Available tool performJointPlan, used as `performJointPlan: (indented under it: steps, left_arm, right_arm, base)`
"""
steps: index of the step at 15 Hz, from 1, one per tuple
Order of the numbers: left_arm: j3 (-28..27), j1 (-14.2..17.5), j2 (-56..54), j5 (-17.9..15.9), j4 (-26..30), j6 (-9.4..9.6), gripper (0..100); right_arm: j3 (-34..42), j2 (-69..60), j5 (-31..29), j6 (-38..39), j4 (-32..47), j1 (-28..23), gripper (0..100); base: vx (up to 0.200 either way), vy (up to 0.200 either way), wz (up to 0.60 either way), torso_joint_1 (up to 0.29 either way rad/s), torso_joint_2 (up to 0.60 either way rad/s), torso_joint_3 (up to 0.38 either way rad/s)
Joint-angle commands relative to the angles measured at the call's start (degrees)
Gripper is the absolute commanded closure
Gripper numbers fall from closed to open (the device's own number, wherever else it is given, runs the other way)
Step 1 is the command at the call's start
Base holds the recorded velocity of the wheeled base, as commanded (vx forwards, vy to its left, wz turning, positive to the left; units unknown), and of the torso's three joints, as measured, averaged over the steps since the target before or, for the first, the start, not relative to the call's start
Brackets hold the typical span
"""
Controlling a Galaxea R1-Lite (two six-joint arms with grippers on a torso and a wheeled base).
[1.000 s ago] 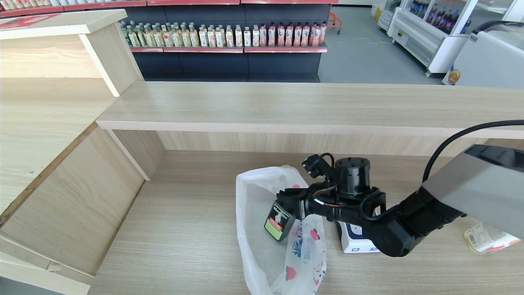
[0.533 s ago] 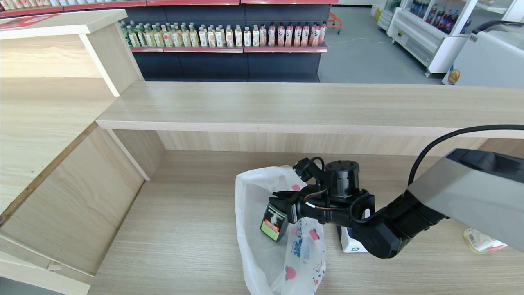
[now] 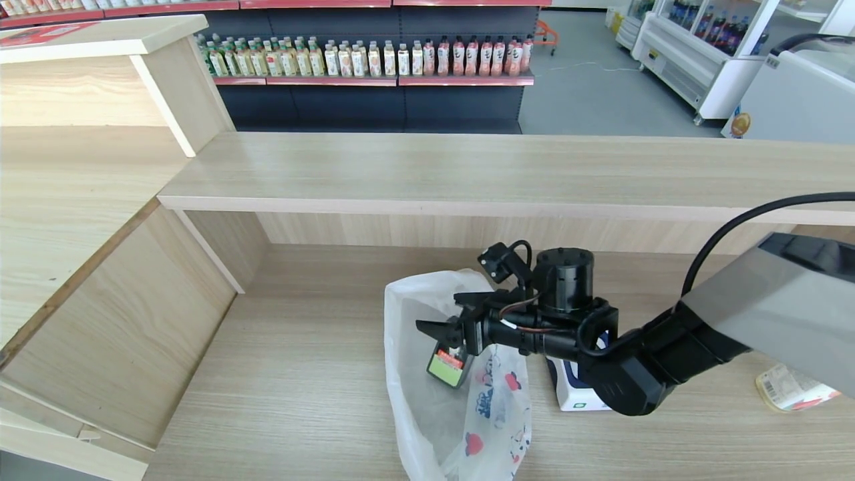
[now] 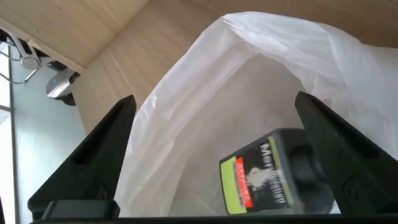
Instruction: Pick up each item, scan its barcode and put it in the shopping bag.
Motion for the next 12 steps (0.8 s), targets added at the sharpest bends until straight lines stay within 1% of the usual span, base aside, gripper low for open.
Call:
performJointPlan:
  steps: [1,5,7,9,12]
  left_arm:
    - [0.0,0.0,0.0,0.0,0.0,-0.06,0]
    - [0.0,0.0,0.0,0.0,0.0,-0.06,0]
    - [0.0,0.0,0.0,0.0,0.0,0.03,0]
    - [0.0,0.0,0.0,0.0,0.0,-0.06,0]
    - [0.0,0.0,0.0,0.0,0.0,-0.06,0]
  right_arm:
    - [0.1,-1.5,0.0,0.0,-0.1,0.0,0]
    - [-0.7,-2.2,0.0,1.3,0.0,0.9,0]
    - [-0.1,-5.0,-0.4,1.3,0.5,-0.5,0]
    - [3.2,-10.7,-0.3,1.3,2.0,-5.5,0]
    - [10.1,-24.6,-0.8,1.4,9.8,-14.8,0]
  base:
    - [0.000,0.000,0.00,0.000,0.00,0.000]
    - [0.000,0.000,0.00,0.000,0.00,0.000]
    - [0.000,0.000,0.00,0.000,0.00,0.000]
    - [0.000,0.000,0.00,0.000,0.00,0.000]
    - [0.000,0.000,0.00,0.000,0.00,0.000]
